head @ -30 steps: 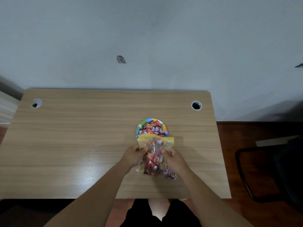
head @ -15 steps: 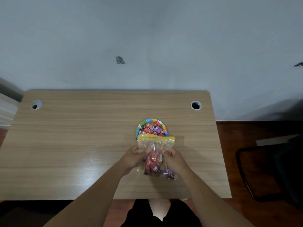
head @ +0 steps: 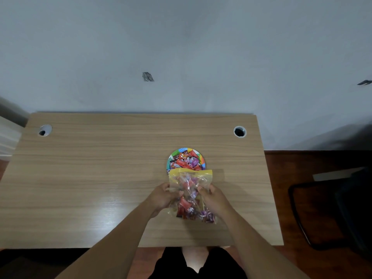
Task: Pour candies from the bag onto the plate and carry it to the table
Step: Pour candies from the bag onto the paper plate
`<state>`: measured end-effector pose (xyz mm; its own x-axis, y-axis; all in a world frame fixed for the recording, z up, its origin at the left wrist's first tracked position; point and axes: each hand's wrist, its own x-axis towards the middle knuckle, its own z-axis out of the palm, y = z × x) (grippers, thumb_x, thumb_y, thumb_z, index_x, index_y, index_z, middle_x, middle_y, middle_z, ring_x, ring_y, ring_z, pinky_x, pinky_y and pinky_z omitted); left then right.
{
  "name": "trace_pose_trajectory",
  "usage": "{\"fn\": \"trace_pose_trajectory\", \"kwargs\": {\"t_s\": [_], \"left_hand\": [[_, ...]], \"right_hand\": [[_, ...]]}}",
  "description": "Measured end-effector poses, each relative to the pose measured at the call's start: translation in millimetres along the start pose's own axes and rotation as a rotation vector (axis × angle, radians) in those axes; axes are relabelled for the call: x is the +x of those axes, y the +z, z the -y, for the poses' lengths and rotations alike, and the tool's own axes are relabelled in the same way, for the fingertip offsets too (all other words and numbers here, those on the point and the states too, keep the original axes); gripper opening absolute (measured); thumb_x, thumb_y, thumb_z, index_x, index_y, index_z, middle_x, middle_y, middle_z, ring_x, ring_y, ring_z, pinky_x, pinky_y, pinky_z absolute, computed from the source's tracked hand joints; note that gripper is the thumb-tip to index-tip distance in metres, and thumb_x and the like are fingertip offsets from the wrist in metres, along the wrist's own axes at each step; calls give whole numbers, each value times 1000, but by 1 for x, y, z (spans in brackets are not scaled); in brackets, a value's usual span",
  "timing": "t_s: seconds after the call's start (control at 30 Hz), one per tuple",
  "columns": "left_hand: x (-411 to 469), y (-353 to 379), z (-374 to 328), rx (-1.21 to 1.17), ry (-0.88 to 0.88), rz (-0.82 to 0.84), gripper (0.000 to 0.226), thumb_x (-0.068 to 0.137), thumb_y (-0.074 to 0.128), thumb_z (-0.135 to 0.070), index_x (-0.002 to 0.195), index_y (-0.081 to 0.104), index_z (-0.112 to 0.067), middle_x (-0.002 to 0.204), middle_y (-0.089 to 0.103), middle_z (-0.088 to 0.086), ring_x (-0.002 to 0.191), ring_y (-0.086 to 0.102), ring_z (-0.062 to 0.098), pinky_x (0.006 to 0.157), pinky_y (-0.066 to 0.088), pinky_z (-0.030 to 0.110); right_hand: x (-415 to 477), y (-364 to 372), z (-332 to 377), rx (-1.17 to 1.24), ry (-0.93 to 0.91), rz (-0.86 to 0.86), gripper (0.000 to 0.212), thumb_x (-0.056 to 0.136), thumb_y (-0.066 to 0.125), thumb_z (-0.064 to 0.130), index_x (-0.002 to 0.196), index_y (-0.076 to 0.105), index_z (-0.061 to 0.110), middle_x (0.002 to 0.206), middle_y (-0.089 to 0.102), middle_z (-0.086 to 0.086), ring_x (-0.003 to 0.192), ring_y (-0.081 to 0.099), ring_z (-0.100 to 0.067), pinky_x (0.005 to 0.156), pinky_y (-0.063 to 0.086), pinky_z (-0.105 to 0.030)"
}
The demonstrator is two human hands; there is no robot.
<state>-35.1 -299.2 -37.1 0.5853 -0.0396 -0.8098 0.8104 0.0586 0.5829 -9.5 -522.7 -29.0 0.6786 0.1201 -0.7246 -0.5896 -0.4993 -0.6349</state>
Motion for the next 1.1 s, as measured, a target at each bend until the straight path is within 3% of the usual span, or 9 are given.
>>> {"fn": "trace_pose_trajectory", "kwargs": {"t_s": [0.23, 0.37, 0.47, 0.6, 0.8, 0.87, 0.97, 1.0, 1.1], "left_hand": [[-4, -3, 2, 18, -14, 15, 39, 89, 85, -17, 126, 72, -15, 107, 84, 7, 87, 78, 19, 73, 63, 34], [-8, -4, -2, -42, -65, 61, 30, 91, 83, -30, 117, 80, -16, 105, 84, 2, 94, 75, 21, 76, 58, 32], [-7, -3, -3, -33, -88, 43, 35, 88, 84, -42, 110, 83, -15, 108, 83, 6, 98, 74, 23, 77, 57, 32], [-7, 0, -4, -36, -64, 31, 31, 94, 79, -40, 109, 82, -13, 103, 84, 3, 98, 75, 23, 79, 58, 33], [-10, 1, -6, -33, -57, 9, 26, 96, 77, -35, 109, 80, -13, 96, 83, 2, 95, 72, 23, 100, 59, 47], [-13, 2, -7, -40, -61, 6, 30, 96, 77, -37, 115, 80, -13, 107, 84, 6, 96, 73, 22, 101, 59, 46], [-18, 1, -9, -40, -41, 25, 38, 94, 76, -44, 118, 81, -15, 115, 82, 9, 98, 70, 22, 88, 58, 40], [-19, 0, -9, -36, -26, 37, 44, 91, 76, -50, 120, 80, -17, 119, 80, 10, 99, 69, 24, 87, 58, 40], [-25, -6, -11, -30, 43, 45, 49, 89, 70, -64, 124, 76, -30, 122, 80, 6, 109, 74, 29, 92, 61, 43]], "right_hand": [[-1, 3, -1, 3, 18, -17, 34, 105, 60, 45, 126, 69, 19, 122, 75, 1, 107, 70, -15, 91, 55, -34], [3, 4, -4, 35, 34, -27, 35, 103, 63, 44, 122, 74, 18, 109, 79, 2, 93, 74, -16, 84, 58, -34], [2, 4, -2, 31, 18, -35, 25, 104, 64, 42, 112, 73, 20, 96, 73, 6, 80, 65, -11, 67, 48, -28], [3, 6, -4, 69, 34, -55, 20, 104, 64, 41, 92, 65, 26, 83, 67, 9, 71, 60, -10, 63, 43, -27], [0, 5, -9, 70, 44, -46, 22, 106, 61, 42, 104, 67, 21, 85, 71, 4, 54, 58, -13, 50, 44, -23], [-1, 6, -9, 76, 51, -27, 29, 105, 62, 46, 115, 69, 19, 100, 77, 3, 67, 67, -15, 60, 51, -27], [-2, 6, -11, 109, 53, -30, 36, 100, 65, 48, 122, 72, 20, 118, 77, 3, 101, 75, -18, 91, 61, -38], [-5, 5, -9, 127, 54, -30, 35, 99, 66, 47, 122, 72, 21, 118, 77, 3, 105, 75, -19, 95, 62, -40], [-12, 1, -4, 224, 26, -13, 30, 100, 69, 44, 118, 76, 22, 115, 82, 3, 107, 77, -18, 84, 61, -34]]}}
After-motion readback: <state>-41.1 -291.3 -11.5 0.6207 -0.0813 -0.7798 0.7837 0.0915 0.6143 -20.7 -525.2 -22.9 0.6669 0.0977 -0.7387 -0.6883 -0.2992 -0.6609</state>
